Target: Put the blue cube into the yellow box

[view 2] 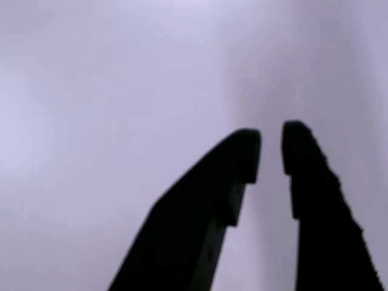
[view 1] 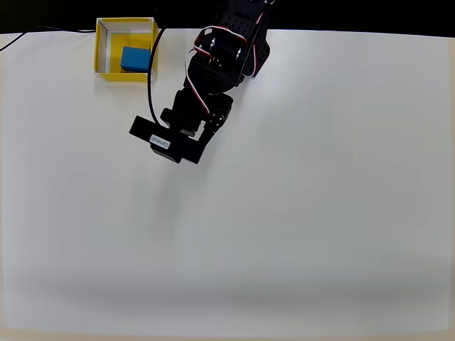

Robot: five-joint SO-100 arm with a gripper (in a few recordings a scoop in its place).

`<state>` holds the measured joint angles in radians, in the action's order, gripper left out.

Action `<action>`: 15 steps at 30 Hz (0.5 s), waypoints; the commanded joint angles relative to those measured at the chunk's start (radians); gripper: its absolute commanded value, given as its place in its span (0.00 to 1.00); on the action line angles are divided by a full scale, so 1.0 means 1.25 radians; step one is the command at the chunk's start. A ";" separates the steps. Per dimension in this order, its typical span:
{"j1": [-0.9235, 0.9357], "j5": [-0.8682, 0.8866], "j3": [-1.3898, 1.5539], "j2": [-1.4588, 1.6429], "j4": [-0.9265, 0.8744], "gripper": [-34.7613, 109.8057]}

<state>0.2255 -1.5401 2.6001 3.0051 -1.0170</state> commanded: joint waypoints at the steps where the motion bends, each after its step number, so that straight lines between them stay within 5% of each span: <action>1: -0.119 -0.005 0.118 0.107 0.039 0.24; 15: -0.214 0.010 0.436 0.271 -0.010 0.24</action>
<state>-0.0307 -1.5048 3.1186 3.3149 -0.9817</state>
